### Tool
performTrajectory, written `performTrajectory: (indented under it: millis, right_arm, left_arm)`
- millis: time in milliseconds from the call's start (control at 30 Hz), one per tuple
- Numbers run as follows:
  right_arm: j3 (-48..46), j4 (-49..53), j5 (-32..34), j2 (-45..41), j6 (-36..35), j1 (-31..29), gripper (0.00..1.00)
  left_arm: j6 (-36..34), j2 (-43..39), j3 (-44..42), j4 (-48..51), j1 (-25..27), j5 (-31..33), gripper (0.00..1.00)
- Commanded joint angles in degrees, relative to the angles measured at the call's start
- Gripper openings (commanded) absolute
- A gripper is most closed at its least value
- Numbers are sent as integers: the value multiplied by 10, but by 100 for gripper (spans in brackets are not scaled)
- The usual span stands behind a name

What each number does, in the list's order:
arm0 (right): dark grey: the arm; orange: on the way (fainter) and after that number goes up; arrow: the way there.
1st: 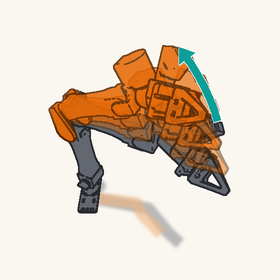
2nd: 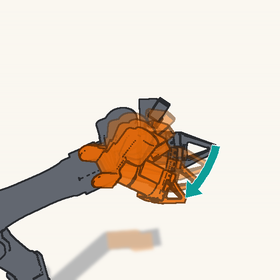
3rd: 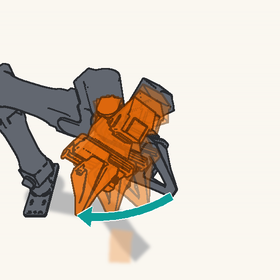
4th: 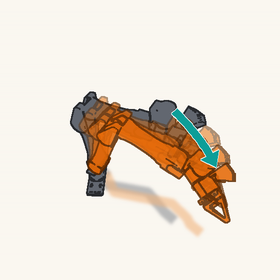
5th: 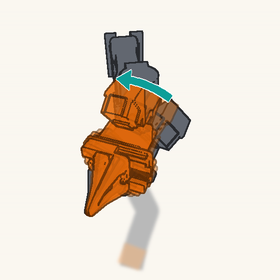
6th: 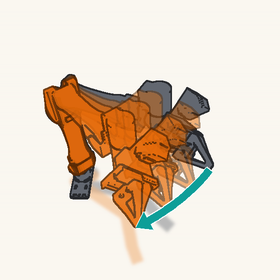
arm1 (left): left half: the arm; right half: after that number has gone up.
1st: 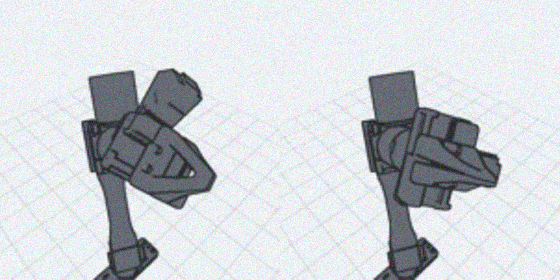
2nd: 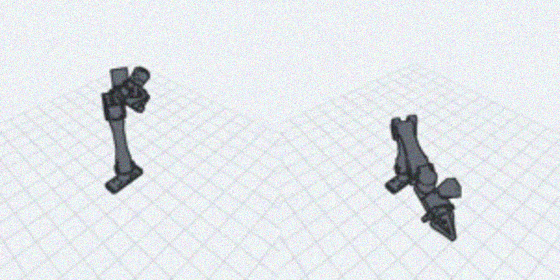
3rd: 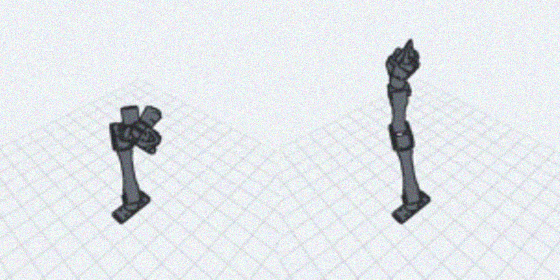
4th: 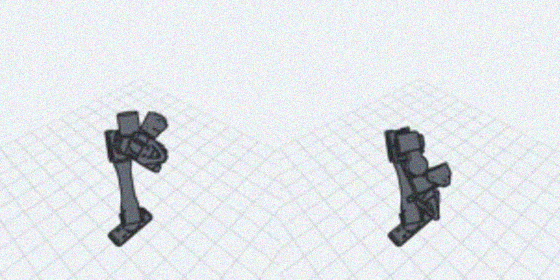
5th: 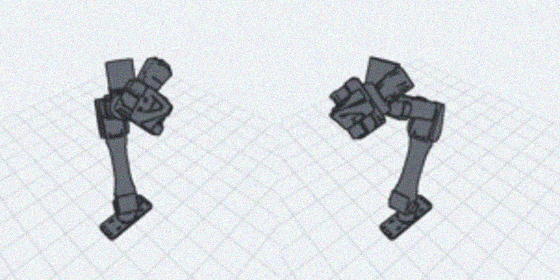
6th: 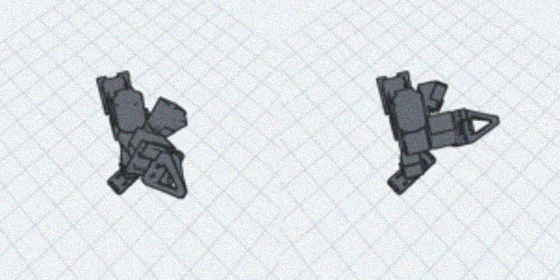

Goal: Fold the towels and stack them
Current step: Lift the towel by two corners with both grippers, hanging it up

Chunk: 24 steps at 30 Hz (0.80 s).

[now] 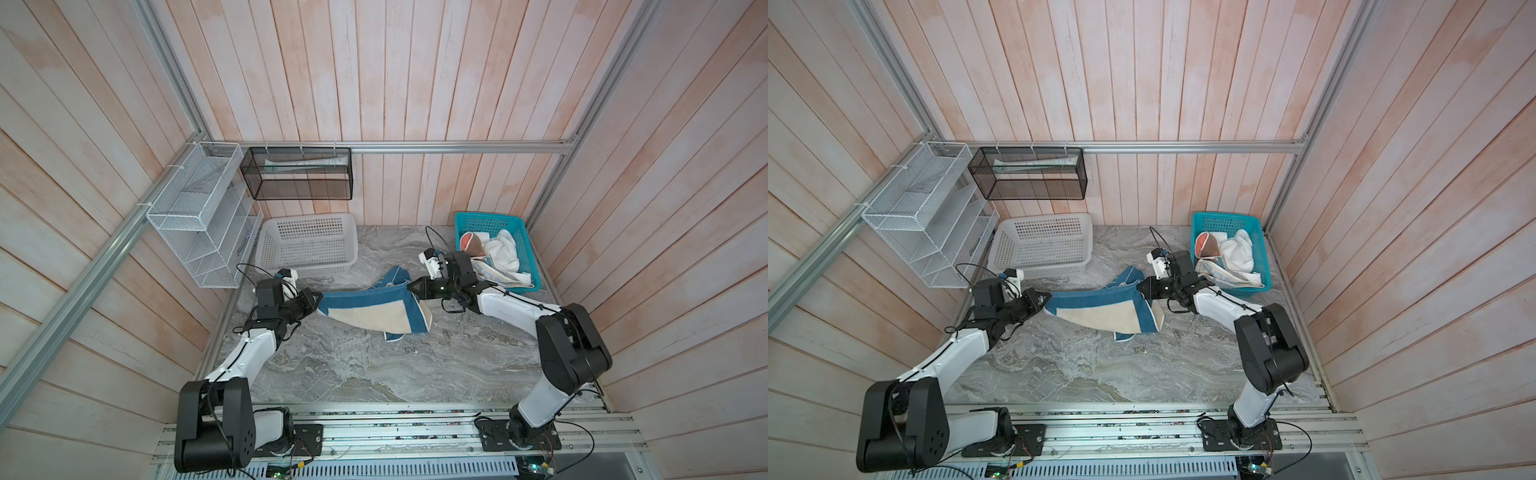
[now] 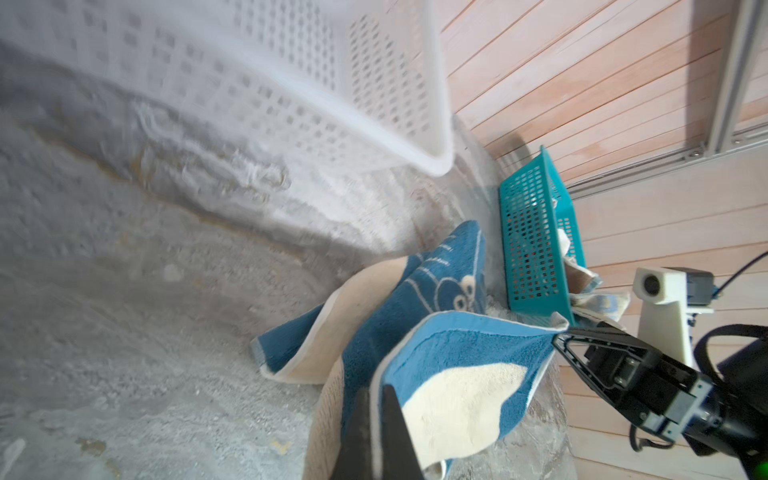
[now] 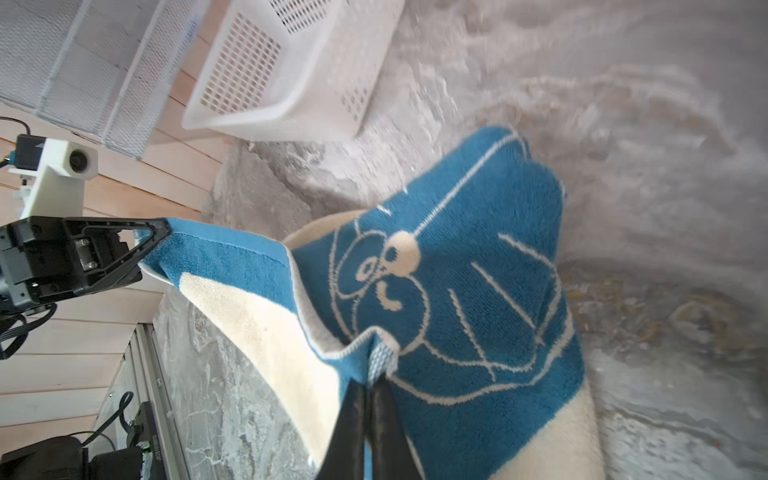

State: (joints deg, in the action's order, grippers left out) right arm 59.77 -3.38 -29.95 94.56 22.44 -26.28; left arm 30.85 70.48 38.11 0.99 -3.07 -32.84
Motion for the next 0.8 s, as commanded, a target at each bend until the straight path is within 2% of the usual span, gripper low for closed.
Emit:
performTrajectory:
  millis: [0,200,333,467,600,667,767]
  right_arm:
    - [38,64,66,-89,-34,-3,0]
    - [167,167,192,-247,-115,-20,0]
    - [302,215,216,-296,-166,-29,0]
    - [475,296,219,-282,-193,-35,0]
    - [617,363,208,-251,-197,-39,0]
    - [671,393,218,-233,-194,-38,0]
    - [714,441,260,-198,-193,-39,0]
  left_arm:
    - [-52,-73,76,102,16,16,0]
    - [-74,-141,296,198,45,47,0]
    - [-69,-134,473,225,54,36,0]
    - [-60,-118,617,231,57,16,0]
    - [-62,-76,766,281,57,11,0]
    - [-48,-56,806,289,57,-1,0]
    - [-30,-31,798,282,57,-13,0]
